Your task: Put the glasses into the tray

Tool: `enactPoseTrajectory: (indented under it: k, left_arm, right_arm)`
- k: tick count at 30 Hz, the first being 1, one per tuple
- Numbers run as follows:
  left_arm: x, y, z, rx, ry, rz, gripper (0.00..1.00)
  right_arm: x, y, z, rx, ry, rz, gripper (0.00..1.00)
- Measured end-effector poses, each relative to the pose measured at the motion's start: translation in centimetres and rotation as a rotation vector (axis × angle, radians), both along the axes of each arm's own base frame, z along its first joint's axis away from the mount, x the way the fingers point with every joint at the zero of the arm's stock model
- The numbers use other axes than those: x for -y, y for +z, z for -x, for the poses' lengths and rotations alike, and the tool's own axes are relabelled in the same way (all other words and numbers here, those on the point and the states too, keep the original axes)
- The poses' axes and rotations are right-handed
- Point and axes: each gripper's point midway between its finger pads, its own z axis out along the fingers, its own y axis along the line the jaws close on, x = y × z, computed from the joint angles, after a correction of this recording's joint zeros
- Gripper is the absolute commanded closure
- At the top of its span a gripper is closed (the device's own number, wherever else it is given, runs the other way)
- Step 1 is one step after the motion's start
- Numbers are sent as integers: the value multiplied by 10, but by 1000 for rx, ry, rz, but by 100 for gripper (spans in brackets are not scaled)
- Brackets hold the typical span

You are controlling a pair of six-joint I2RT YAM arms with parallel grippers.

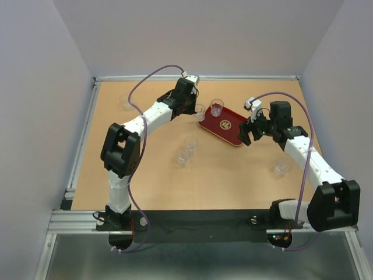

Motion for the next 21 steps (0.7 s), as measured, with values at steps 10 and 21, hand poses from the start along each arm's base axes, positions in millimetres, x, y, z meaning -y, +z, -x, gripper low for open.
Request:
enactPoseTrajectory:
  k: [10,21]
  left_arm:
    - [44,-34,-13,-47,-41,15,100]
    - [58,-55,-14,-78,-46,11,100]
  right_arm:
    - [2,0,-1,2,-7,1,16]
    - [2,1,-1,2,-7,0,16]
